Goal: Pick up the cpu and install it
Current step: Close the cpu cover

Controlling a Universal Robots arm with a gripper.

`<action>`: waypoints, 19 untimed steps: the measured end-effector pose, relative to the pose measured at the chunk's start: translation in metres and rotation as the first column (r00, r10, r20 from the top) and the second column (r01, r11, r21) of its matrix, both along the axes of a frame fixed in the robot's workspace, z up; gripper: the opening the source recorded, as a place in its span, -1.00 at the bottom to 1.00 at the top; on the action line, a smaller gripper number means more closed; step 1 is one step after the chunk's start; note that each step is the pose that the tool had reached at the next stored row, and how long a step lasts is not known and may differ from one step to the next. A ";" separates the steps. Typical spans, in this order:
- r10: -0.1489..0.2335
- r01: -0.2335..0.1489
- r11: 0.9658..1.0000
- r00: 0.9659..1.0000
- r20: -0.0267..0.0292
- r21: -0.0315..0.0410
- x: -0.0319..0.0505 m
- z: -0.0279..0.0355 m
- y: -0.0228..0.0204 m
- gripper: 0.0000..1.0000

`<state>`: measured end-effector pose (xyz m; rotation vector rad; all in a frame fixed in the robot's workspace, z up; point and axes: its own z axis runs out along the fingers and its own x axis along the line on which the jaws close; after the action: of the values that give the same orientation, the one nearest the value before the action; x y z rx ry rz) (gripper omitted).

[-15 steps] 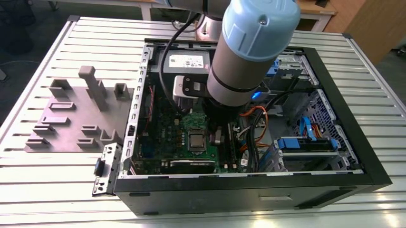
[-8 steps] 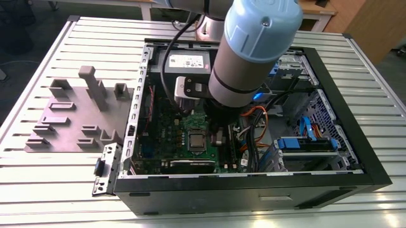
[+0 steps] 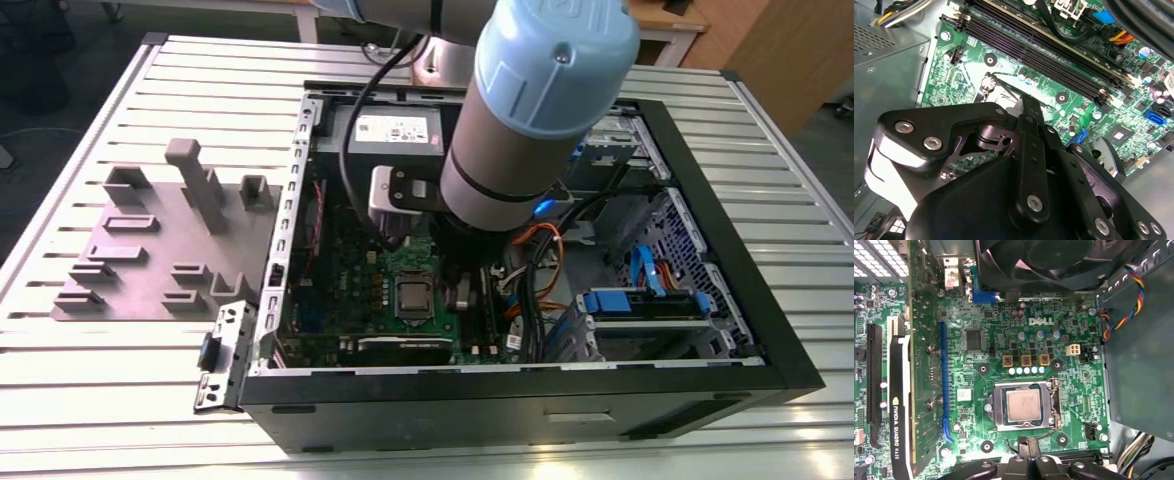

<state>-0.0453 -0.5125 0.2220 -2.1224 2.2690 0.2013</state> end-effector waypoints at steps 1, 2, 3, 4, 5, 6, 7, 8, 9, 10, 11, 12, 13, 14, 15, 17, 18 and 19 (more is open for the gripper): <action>0.000 0.000 1.000 1.000 0.000 0.000 0.0000 -0.0010 -0.0006 -0.79; 0.000 0.000 1.000 1.000 0.000 0.000 0.0000 -0.0026 -0.0010 -0.79; 0.000 0.000 1.000 1.000 0.000 0.000 0.0000 -0.0045 -0.0013 -0.79; 0.000 0.000 1.000 1.000 0.000 0.000 0.0001 -0.0063 -0.0015 -0.79; 0.000 0.000 1.000 1.000 0.000 0.000 0.0001 -0.0081 -0.0017 -0.79; 0.000 0.000 1.000 1.000 0.000 0.000 0.0001 -0.0099 -0.0020 -0.79; 0.000 0.000 1.000 1.000 0.000 0.000 0.0001 -0.0115 -0.0025 -0.79; 0.000 0.000 1.000 1.000 0.000 0.000 0.0001 -0.0129 -0.0030 -0.79; 0.000 0.000 1.000 1.000 0.000 0.000 0.0001 -0.0143 -0.0035 -0.79; 0.000 0.000 1.000 1.000 0.000 0.000 0.0001 -0.0155 -0.0043 -0.79; 0.000 0.000 1.000 1.000 0.000 0.000 0.0001 -0.0164 -0.0051 -0.79; 0.000 0.000 1.000 1.000 0.000 0.000 0.0001 -0.0172 -0.0059 -0.79; 0.000 0.000 1.000 1.000 0.000 0.000 0.0001 -0.0178 -0.0067 -0.79; 0.000 0.000 1.000 1.000 0.000 0.000 0.0001 -0.0183 -0.0076 -0.79; 0.000 0.000 1.000 1.000 0.000 0.000 0.0001 -0.0186 -0.0085 -0.79; 0.000 0.000 1.000 1.000 0.000 0.000 0.0001 -0.0194 -0.0100 -0.79; 0.000 0.000 1.000 1.000 0.000 0.000 0.0000 -0.0199 -0.0105 -0.79; 0.000 0.000 1.000 1.000 0.000 0.000 0.0001 -0.0205 -0.0109 -0.79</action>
<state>-0.0452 -0.5234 0.2015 -2.1226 2.2692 0.2009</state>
